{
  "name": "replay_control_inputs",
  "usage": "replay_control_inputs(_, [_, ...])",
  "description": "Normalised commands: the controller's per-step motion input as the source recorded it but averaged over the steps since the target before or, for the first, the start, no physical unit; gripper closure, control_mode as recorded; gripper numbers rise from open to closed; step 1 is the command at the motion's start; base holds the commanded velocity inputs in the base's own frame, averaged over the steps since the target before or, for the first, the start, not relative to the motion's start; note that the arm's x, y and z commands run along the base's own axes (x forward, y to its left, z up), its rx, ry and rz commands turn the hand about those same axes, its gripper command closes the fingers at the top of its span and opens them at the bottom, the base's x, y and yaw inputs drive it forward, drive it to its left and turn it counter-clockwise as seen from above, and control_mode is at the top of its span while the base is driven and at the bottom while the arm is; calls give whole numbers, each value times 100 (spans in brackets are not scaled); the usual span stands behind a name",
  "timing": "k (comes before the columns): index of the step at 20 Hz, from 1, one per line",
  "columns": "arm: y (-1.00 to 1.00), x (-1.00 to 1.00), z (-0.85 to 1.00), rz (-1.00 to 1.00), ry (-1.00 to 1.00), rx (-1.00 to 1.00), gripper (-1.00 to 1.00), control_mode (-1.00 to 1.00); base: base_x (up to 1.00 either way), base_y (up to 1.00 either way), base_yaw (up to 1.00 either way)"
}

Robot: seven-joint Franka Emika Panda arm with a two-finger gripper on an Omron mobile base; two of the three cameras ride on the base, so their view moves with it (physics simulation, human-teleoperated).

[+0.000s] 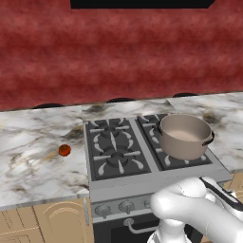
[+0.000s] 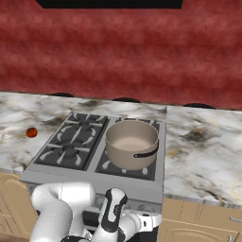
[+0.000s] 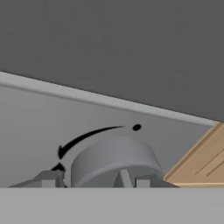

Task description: Turn on the burner for the pot on the stove. Wait thirty seconds for the pot to heat up. Then add the tomato to the pot.

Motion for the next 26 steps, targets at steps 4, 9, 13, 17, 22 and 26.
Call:
replay_control_inputs(4, [64, -4, -4, 62, 31, 33, 100, -100, 0, 0, 0])
replay_control_inputs(9, [90, -10, 0, 57, 32, 36, 100, -100, 0, 0, 0])
replay_control_inputs(13, [100, -6, -7, 61, 8, 31, 100, -100, 0, 0, 0])
replay_control_inputs(17, [100, -14, -5, 61, 0, 23, 100, -100, 0, 0, 0])
replay_control_inputs(22, [100, -4, 0, 60, 0, 21, 100, -100, 0, 0, 0])
replay_control_inputs(26, [100, 0, 0, 60, 6, 23, 100, -100, 0, 0, 0])
